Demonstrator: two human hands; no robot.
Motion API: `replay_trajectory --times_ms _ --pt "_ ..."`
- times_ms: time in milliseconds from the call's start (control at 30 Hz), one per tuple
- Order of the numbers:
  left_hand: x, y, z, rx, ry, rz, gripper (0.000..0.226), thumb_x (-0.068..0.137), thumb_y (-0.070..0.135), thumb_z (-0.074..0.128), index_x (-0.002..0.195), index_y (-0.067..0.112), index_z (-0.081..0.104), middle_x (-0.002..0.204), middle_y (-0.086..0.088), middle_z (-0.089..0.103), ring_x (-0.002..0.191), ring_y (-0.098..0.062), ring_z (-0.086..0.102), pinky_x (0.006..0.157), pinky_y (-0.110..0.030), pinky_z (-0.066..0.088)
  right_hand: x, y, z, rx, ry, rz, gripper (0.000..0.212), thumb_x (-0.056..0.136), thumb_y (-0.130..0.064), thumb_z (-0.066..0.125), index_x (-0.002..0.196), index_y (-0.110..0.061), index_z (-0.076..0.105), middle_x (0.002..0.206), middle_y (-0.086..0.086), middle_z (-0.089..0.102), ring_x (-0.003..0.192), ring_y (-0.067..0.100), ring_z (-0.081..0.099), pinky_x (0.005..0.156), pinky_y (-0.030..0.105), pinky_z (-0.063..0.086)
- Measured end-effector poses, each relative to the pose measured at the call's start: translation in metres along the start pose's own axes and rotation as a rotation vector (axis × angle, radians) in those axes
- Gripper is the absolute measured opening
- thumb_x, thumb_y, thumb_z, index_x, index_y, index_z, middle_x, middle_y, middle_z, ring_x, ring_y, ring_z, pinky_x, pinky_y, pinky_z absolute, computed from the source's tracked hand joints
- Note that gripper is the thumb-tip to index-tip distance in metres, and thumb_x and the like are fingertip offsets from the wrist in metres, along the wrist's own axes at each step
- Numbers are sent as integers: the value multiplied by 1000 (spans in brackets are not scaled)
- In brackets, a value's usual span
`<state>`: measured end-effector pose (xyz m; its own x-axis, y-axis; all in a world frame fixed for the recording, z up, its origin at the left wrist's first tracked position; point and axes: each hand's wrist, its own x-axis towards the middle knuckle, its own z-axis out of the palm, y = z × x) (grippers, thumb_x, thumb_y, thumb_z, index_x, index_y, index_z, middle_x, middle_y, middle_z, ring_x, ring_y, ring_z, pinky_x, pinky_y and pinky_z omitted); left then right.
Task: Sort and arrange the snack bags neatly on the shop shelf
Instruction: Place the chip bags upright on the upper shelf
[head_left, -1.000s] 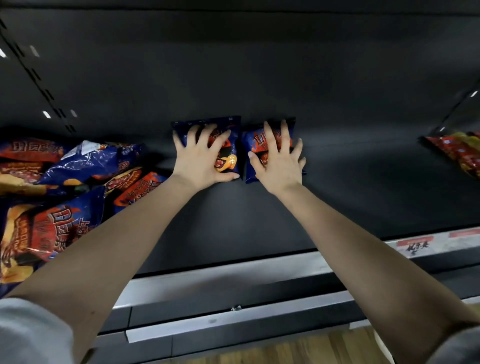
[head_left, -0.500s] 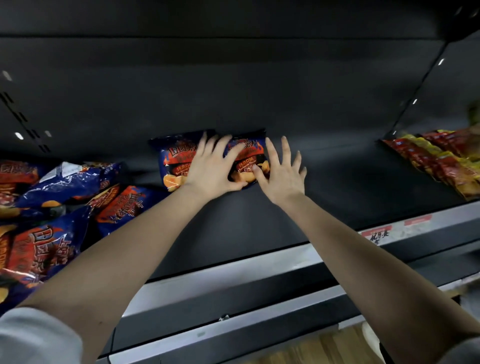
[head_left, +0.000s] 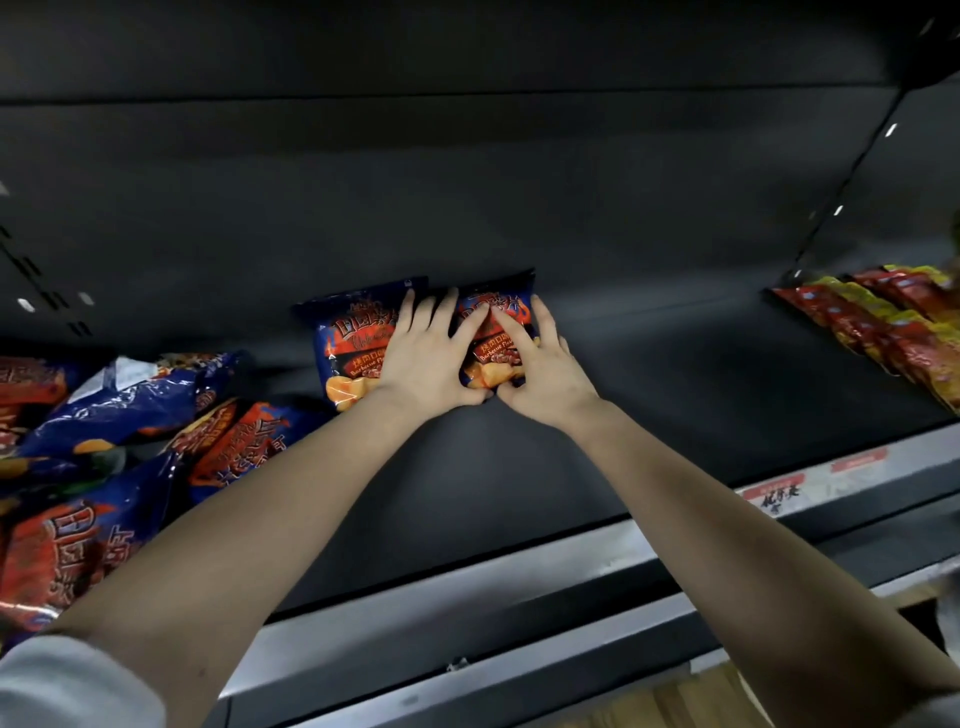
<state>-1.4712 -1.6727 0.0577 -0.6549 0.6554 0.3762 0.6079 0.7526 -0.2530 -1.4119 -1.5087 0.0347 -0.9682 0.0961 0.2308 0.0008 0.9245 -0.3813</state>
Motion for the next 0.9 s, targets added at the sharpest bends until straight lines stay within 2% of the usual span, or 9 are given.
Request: replay_trajectory --times_ms 200,433,600,900 --pt "10 4 1 23 -11 -28 104 62 74 59 147 23 25 150 -17 29 133 -40 28 115 -50 -4 16 20 -5 33 -29 -90 91 72 -36 66 142 -47 9 153 -9 -6 127 37 34 96 46 45" --pt "28 36 -1 4 4 -77 103 60 72 62 145 24 30 148 -14 33 131 -38 31 115 -50 1 20 56 -20 27 -37 -141 89 72 -37 64 142 -46 10 152 -6 -2 125 38 36 97 46 45" --pt "55 75 0 -43 1 -46 103 62 73 61 146 24 28 151 -12 31 134 -36 29 115 -50 1 10 97 -41 17 -23 -100 88 73 -35 62 142 -44 9 152 -7 -3 124 37 38 96 46 46" --pt "109 148 9 -140 16 15 103 64 71 63 148 27 23 153 -10 23 137 -31 23 115 -48 0 -10 164 -74 -8 36 64 87 77 -31 64 145 -40 12 154 1 -1 125 36 38 96 47 46"
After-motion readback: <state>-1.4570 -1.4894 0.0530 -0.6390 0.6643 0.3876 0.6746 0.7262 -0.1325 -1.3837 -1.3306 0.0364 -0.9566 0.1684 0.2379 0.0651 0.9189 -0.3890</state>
